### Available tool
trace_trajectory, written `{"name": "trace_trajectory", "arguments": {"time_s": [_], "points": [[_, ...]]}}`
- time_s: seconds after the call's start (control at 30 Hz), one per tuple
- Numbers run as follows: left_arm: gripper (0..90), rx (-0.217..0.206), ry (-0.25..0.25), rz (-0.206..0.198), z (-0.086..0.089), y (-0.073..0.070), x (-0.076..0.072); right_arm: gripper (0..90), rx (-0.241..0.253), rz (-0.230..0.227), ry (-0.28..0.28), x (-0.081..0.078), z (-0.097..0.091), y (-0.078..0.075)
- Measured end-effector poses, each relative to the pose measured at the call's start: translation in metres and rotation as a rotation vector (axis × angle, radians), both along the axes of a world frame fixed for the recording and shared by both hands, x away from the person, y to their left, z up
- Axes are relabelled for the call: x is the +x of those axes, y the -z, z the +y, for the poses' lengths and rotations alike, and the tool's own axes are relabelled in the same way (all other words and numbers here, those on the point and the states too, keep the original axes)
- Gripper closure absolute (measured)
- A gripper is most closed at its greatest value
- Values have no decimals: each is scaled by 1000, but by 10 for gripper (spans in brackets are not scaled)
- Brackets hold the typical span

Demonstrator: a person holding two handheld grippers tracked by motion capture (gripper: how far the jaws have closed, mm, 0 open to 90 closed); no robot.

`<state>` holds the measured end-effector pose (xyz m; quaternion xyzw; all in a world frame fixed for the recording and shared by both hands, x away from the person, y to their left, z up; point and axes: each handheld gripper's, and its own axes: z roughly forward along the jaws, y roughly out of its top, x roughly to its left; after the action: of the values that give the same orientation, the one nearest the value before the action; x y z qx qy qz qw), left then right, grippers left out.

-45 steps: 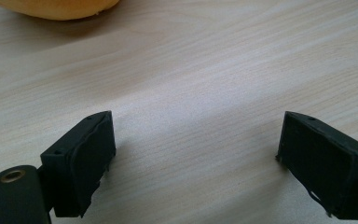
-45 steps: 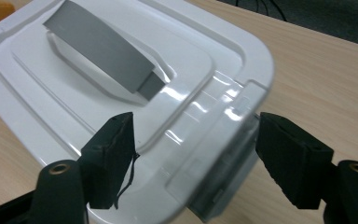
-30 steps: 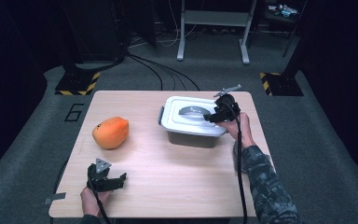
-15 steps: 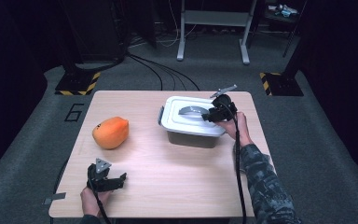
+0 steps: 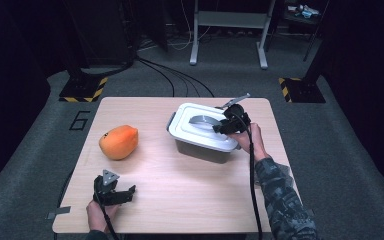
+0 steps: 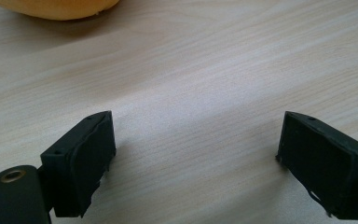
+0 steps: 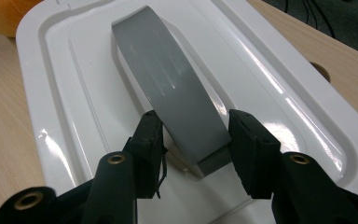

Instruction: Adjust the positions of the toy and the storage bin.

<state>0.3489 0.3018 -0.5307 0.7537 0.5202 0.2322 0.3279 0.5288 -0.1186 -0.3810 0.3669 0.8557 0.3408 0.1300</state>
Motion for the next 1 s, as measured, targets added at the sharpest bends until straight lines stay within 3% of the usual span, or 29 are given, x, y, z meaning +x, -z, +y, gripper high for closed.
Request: {"name": "trace_trajectory", "arguments": {"time_s": [0.27, 1.0], "points": [[109, 0, 0, 0, 0, 0, 0, 577, 20, 11, -10, -8, 6, 1], [109, 0, 0, 0, 0, 0, 0, 584, 55, 42, 113, -25, 34, 2]]}}
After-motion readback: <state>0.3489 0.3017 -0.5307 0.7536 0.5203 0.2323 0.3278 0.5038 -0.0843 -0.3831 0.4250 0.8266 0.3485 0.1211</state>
